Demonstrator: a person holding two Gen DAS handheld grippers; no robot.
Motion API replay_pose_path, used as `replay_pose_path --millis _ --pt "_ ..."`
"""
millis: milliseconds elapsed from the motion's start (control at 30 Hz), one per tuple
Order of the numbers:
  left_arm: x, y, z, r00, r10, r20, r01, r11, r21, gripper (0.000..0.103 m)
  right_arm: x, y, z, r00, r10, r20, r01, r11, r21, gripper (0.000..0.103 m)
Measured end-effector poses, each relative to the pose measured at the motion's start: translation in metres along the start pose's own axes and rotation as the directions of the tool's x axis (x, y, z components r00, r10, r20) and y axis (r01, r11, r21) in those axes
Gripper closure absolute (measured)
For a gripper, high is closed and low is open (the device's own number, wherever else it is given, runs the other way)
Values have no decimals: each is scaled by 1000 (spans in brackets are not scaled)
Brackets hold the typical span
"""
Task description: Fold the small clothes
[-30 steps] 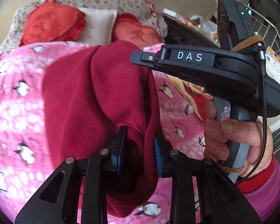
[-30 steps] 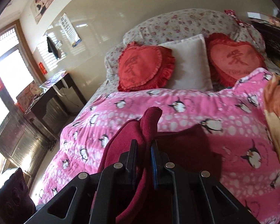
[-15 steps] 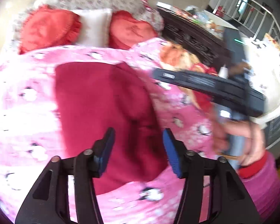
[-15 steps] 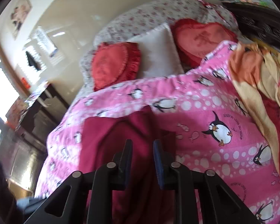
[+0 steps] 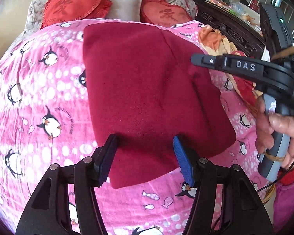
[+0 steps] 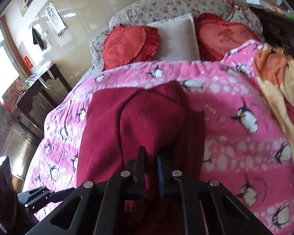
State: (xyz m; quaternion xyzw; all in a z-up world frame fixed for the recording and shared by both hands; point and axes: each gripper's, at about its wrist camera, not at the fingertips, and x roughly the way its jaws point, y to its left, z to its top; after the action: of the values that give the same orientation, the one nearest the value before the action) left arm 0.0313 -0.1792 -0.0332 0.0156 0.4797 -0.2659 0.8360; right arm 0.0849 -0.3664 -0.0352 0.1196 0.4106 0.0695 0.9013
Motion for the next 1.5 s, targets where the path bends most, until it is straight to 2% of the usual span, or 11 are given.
replay_pose_path --millis 100,200,333,567,733,833,1000,1067,1133,1367,1500 --pt "13 -8 -3 1000 10 -12 -9 1000 23 36 6 -12 2 996 -91 5 91 996 -20 95" --pt "16 -14 -5 999 37 -13 -37 997 62 36 21 -23 -5 996 -80 -27 80 997 -2 95" --pt "16 -10 -6 1000 21 -13 -20 999 46 36 -7 -23 -4 999 -54 2 54 998 41 93" --pt "16 -11 -8 1000 27 -9 -27 999 33 36 -33 28 -24 1000 23 -18 -25 990 -137 93" --pt "12 -9 -11 999 23 -23 -23 999 23 36 -2 8 -46 995 -74 -72 65 990 -124 95" --pt "6 -7 -10 999 14 -31 -13 1000 21 36 1 -5 -49 991 -127 -38 122 987 -101 70" --pt "-17 23 -1 998 -40 51 42 998 -53 34 -12 -19 -47 998 -53 -13 53 999 -10 59" --pt "-17 43 4 996 -54 74 62 992 -107 33 -22 -19 -43 997 -60 43 61 998 -12 23" --pt "-11 59 10 996 -63 63 72 984 -164 33 -24 -24 -41 996 -29 88 28 999 19 12" --pt "25 87 25 986 -159 43 165 953 -255 32 26 -48 -30 996 90 -2 -88 986 138 12" --pt "37 85 31 980 -188 62 198 946 -259 24 33 -50 -27 991 135 20 -136 980 145 10"
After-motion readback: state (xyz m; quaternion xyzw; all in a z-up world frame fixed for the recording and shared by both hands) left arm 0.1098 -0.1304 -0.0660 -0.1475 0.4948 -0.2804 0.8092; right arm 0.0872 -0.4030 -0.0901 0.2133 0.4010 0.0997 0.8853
